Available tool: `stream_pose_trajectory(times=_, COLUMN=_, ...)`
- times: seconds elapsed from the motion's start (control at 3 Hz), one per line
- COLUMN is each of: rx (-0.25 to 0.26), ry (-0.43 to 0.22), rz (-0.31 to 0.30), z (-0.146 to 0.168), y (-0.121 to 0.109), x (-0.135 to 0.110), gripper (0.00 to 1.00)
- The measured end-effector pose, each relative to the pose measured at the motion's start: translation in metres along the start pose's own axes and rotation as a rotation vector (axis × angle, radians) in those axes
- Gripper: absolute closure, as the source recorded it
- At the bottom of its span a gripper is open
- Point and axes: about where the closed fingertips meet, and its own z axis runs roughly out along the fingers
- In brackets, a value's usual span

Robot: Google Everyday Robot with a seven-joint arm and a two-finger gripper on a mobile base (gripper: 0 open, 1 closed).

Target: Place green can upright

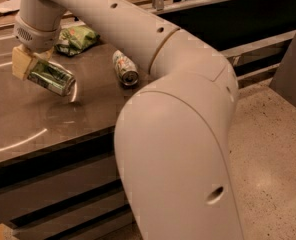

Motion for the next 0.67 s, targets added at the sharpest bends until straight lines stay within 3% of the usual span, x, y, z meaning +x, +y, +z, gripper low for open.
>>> stream_pose_trajectory(times=0.33, rx=-0.019, ry=-0.191, rz=-0.01, z=-0.028, y=-0.005, x=0.001, gripper=1.0)
stream_pose_trajectory(times=0.67, rx=-0.018, ry=-0.331, rz=-0.038, z=-0.038, y=-0.005, x=0.005, gripper=1.0)
